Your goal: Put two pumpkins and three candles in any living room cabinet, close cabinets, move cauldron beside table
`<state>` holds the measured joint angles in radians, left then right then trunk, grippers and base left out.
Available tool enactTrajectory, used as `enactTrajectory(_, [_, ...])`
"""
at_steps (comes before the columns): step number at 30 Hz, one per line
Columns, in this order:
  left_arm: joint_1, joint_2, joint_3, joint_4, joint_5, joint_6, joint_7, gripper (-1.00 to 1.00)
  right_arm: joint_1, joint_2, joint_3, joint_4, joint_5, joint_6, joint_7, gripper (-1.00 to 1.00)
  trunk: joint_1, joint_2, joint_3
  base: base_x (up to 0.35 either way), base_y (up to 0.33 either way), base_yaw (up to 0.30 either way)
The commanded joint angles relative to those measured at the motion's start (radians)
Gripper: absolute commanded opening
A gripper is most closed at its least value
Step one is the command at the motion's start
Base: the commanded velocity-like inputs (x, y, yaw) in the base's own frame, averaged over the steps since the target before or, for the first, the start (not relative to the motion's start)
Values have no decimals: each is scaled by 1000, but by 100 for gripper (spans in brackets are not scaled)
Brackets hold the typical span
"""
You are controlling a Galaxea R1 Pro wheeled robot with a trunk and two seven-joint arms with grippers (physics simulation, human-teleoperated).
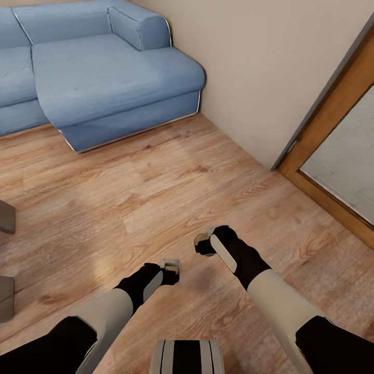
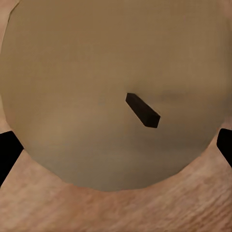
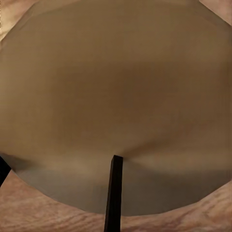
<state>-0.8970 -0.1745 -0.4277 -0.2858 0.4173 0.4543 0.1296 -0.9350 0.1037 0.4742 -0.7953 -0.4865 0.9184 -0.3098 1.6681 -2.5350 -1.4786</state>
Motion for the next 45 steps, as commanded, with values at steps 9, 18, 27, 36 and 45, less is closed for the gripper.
enactTrajectory(9, [0,0,-5,-1,11,2,8,100,-1,3,3,-1,-10,2,-11,-100,0,0,-1,0,0,0])
enactTrajectory(18, [0,0,-5,-1,11,1,8,100,-1,7,3,-1,-10,2,-11,-100,0,0,-1,93,0,0])
enactTrajectory(27, [0,0,-5,-1,11,1,8,100,-1,7,3,-1,-10,2,-11,-100,0,0,-1,25,0,0])
enactTrajectory(36, [0,0,-5,-1,11,1,8,-100,-1,7,4,-1,-10,2,-11,-100,0,0,-1,0,0,0])
enactTrajectory(45, [0,0,-5,-2,13,1,8,-100,-1,6,3,5,-10,1,-11,-100,-1,0,3,0,0,0])
